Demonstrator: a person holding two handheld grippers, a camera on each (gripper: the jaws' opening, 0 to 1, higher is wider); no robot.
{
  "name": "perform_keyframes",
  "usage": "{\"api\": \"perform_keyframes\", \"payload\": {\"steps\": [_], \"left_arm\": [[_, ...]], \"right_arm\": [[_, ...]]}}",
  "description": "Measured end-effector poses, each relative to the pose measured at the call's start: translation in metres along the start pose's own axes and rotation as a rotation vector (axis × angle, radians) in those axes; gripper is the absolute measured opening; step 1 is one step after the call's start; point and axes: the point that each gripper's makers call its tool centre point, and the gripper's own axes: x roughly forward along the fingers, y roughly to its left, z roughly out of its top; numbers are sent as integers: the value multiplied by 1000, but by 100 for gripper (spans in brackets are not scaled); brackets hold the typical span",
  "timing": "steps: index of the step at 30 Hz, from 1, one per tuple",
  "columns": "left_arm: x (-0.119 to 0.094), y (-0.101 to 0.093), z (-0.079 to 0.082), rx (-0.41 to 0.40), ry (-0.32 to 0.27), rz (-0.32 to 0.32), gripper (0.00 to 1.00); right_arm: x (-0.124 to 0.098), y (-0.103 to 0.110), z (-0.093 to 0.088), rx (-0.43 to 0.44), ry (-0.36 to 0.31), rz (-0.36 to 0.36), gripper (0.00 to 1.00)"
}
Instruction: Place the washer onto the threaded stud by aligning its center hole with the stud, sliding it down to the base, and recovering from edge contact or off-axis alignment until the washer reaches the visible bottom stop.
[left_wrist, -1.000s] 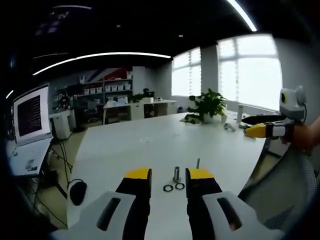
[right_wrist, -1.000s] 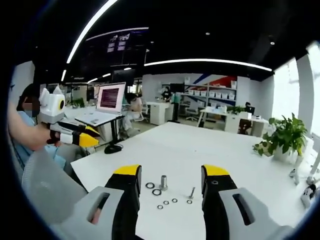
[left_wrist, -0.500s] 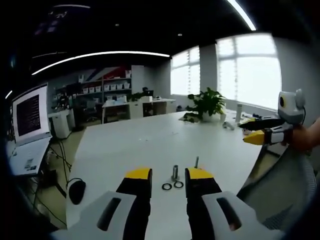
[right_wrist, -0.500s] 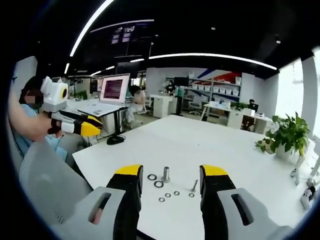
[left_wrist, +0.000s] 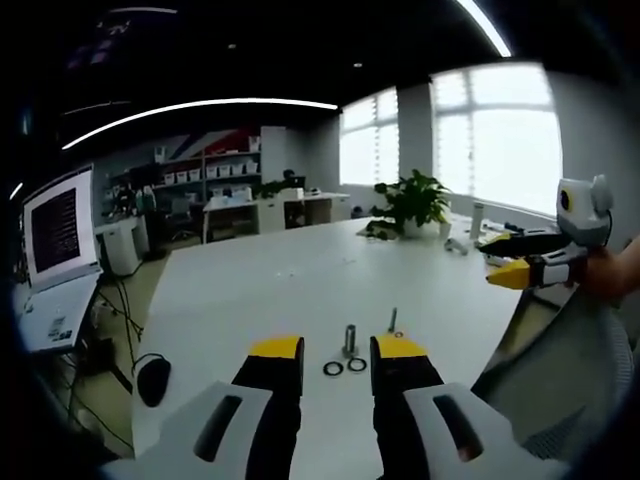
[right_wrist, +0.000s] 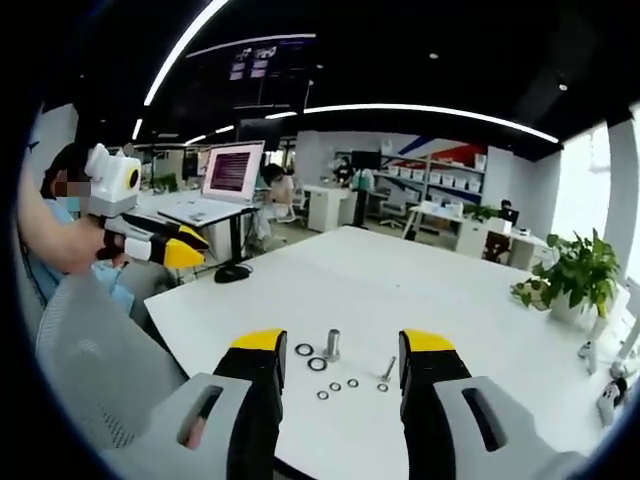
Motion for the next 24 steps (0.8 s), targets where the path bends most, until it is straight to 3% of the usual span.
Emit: {"api": "perform_keyframes", "payload": {"steps": [24], "left_arm": [[5, -7, -3, -2, 25, -32, 25]], "right_arm": [[2, -2, -6, -11, 29, 2, 48]]}}
